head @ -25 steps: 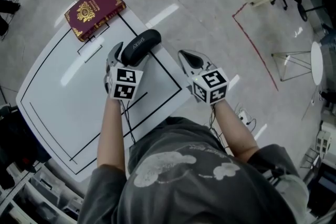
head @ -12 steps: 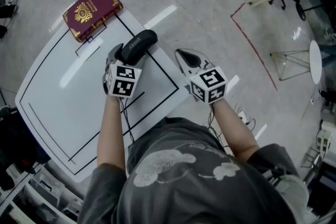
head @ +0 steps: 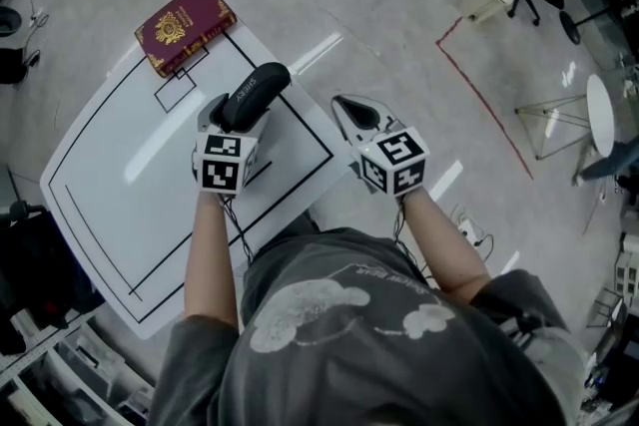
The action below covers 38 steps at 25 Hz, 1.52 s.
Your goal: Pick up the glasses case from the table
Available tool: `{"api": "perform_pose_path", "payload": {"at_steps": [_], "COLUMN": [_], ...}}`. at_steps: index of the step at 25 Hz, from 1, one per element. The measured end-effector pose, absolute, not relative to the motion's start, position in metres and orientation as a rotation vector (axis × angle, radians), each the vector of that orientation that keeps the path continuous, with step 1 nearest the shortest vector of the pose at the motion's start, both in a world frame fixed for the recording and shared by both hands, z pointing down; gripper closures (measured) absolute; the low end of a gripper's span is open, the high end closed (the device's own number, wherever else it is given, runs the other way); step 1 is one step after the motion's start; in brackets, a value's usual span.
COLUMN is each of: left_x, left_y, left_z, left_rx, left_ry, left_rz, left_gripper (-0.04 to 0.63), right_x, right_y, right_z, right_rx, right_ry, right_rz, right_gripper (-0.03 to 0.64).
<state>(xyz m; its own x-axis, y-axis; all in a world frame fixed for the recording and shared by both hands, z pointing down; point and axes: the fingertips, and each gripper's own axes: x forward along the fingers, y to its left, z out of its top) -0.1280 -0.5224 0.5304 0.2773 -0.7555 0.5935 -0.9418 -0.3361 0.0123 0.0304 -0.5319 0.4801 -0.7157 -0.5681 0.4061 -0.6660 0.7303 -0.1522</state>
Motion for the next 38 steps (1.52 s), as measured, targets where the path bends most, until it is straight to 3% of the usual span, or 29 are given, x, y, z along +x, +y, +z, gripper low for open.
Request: {"api": "perform_pose_path", "payload": {"at_steps": [15,27,38], "left_x": [-0.099,-0.131,-0.186], "left_y": [-0.395,-0.348,-0.281], "left_z": [0.453,0.456,0.451], "left_rx": [2.142,2.08,2.125], "left_ry": [-1.694,-1.737,-1.697], "left_rz": [0.567,0.501,0.468], "left_gripper": [0.245,0.245,0.245], "right_x": [0.025,0.01,-0.049], "right_y": [-0.452,-0.424,-0.372], "right_z": [0.439,0.451,0.442], "right_rx": [0.804,0.803,0.86], "right_ry": [-2.764,-2.763,-2.718], "right_rz": [0.392,0.474,0.414], "right_gripper": [0.617,0.618,0.618]}}
